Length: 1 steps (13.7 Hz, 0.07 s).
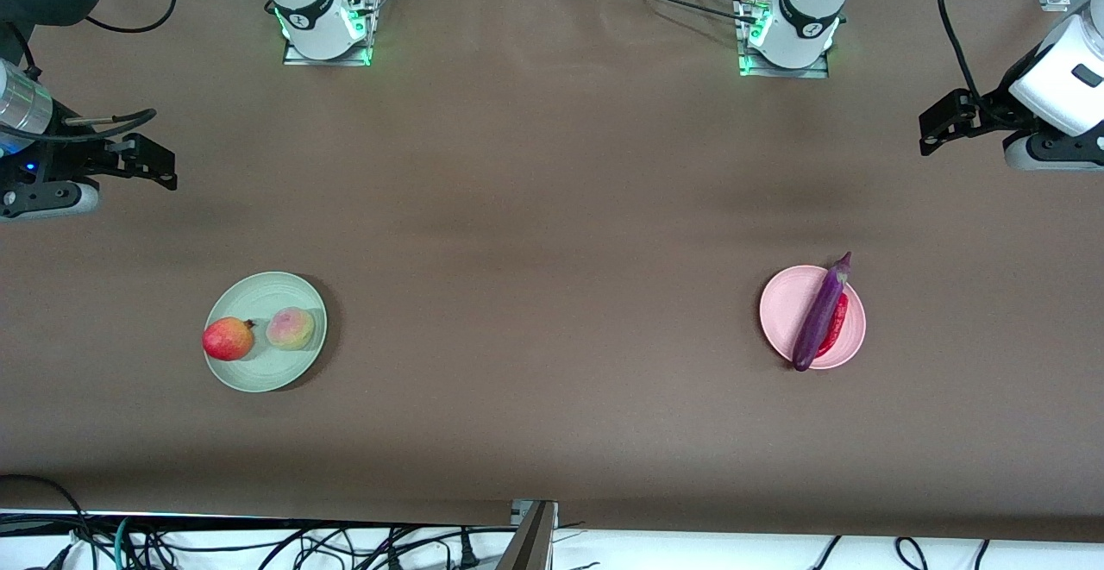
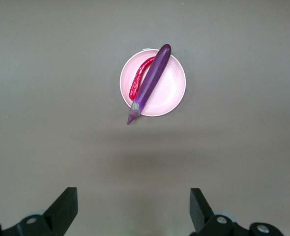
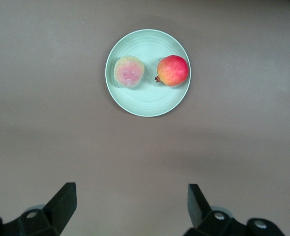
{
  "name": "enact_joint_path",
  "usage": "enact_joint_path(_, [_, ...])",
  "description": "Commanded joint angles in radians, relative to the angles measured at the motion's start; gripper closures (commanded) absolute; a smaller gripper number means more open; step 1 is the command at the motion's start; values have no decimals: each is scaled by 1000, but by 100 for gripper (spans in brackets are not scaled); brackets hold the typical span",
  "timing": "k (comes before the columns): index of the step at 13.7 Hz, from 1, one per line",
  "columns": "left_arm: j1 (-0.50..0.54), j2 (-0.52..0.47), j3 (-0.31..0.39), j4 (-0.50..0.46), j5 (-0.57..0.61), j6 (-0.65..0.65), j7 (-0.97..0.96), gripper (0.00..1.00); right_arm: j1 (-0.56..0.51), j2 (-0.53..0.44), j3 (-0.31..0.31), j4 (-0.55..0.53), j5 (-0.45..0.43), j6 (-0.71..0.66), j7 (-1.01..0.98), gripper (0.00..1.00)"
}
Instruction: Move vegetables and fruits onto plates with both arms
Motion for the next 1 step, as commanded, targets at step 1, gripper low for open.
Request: enact_joint_path(1, [5, -9, 2, 6, -18, -6, 16, 0, -1, 7, -1, 19, -1, -5, -6, 0])
